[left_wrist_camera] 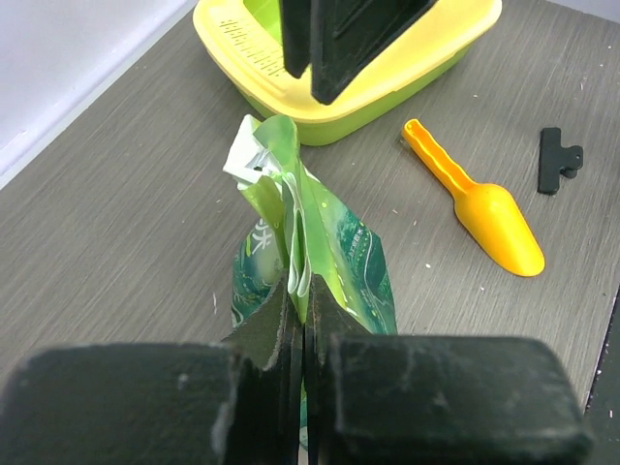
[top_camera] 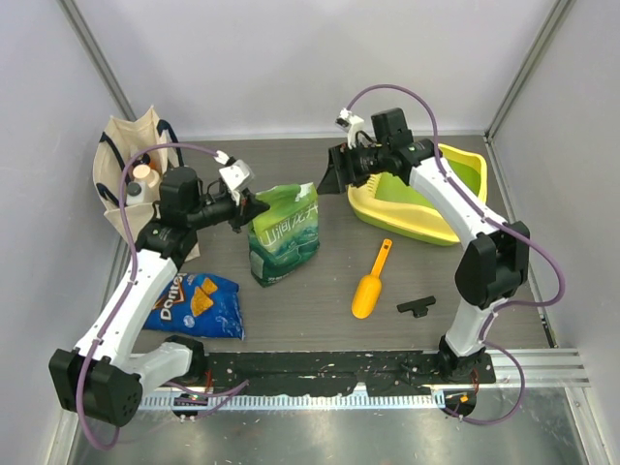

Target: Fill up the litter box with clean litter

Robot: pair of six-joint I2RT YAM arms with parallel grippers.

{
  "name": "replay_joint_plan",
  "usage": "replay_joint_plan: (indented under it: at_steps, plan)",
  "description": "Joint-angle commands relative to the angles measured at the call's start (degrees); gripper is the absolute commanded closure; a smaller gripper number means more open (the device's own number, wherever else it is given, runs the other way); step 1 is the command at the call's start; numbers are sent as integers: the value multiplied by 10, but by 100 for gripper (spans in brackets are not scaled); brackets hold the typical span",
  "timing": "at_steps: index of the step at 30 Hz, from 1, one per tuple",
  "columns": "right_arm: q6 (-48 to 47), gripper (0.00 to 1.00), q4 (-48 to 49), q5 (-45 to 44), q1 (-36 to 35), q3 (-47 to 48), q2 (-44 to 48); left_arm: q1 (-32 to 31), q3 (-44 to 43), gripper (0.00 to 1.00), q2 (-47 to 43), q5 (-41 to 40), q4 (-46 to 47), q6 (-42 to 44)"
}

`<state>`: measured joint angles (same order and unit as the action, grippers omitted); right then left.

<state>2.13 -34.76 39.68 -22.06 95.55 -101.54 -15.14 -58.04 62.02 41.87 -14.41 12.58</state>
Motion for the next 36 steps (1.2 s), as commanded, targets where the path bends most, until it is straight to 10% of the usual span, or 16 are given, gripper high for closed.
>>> replay_joint_plan:
  at_steps: [1, 19, 36]
  plan:
    - [-40, 24, 0, -6, -1, 79, -29, -5, -10, 100, -26, 9, 98, 16]
    - [-241, 35, -217, 166, -25, 322, -223, -10, 48, 90, -66, -79, 96, 1]
    - [-156, 54, -151, 180, -36, 331, -247, -11, 44, 89, -57, -74, 96, -4]
